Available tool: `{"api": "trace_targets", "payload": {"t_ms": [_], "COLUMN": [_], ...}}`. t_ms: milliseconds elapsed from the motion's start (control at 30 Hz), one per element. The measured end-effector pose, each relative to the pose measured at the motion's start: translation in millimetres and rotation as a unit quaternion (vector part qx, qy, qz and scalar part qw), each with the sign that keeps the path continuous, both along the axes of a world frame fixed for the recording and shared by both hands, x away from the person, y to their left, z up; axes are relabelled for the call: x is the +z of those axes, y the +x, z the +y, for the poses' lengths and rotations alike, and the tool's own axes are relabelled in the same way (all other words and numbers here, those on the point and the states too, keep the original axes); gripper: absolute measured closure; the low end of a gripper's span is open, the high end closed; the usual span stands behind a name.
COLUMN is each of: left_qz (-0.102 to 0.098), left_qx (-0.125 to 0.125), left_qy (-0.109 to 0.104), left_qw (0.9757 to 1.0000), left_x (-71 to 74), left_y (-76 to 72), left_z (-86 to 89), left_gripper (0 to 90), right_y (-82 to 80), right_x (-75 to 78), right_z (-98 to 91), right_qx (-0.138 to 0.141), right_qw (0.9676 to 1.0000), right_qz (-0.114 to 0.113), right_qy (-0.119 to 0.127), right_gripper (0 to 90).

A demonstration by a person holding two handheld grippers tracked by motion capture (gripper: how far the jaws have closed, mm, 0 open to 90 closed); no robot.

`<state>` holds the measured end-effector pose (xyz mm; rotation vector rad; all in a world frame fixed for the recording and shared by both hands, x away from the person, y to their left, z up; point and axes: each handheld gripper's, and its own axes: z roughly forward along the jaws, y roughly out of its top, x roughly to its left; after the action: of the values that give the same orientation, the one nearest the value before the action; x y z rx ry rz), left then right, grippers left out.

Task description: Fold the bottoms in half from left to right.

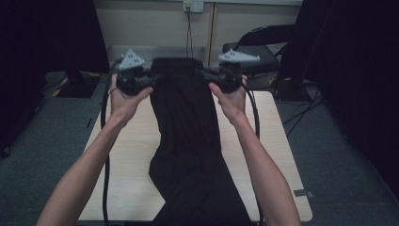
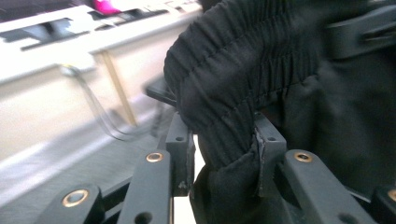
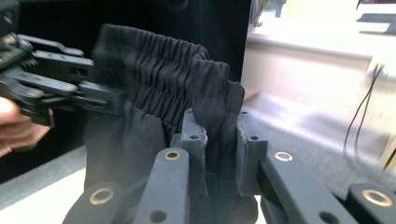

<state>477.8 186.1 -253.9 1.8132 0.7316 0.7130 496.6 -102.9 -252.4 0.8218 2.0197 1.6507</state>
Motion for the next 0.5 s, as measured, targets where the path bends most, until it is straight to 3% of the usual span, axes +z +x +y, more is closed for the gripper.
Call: {"api": "trace_targets", "payload": {"t_ms": [33, 67, 233, 333, 400, 433, 500], "left_qz": [0.012, 0.020, 0.055, 0.076, 0.070, 0.078, 0.104], "left_qx": [-0.013, -0.025, -0.060, -0.070, -0.081, -0.085, -0.102], "left_qy": [-0.002, 0.011, -0.011, -0.007, -0.011, -0.014, -0.008], "left_qw": [0.9998, 0.9994, 0.9966, 0.9946, 0.9942, 0.9933, 0.9893], "left_x": [-15.0, -35.3, -78.7, -92.4, -97.3, -99.5, -111.6], "left_y": [-4.8, -12.9, -40.3, -58.8, -77.7, -86.3, -110.0], "left_z": [-4.5, -11.6, -17.1, -18.2, -18.1, -18.0, -16.5], "left_gripper": [66.2, 66.0, 65.8, 65.6, 65.4, 65.3, 65.0], "right_y": [0.0, -3.0, -23.3, -44.1, -59.4, -65.5, -82.9], "right_x": [0.0, -28.0, -64.5, -78.8, -86.2, -88.0, -94.6], "right_z": [0.0, -13.4, -31.3, -36.8, -40.8, -42.4, -45.8], "right_qx": [0.000, 0.008, 0.032, 0.049, 0.063, 0.068, 0.084], "right_qw": [1.0000, 0.9996, 0.9981, 0.9966, 0.9952, 0.9948, 0.9931], "right_qz": [0.000, 0.025, 0.052, 0.063, 0.072, 0.074, 0.080], "right_qy": [0.000, -0.002, -0.013, -0.022, -0.020, -0.015, -0.012], "right_gripper": [77.0, 77.0, 76.9, 76.9, 76.8, 76.8, 76.7]}}
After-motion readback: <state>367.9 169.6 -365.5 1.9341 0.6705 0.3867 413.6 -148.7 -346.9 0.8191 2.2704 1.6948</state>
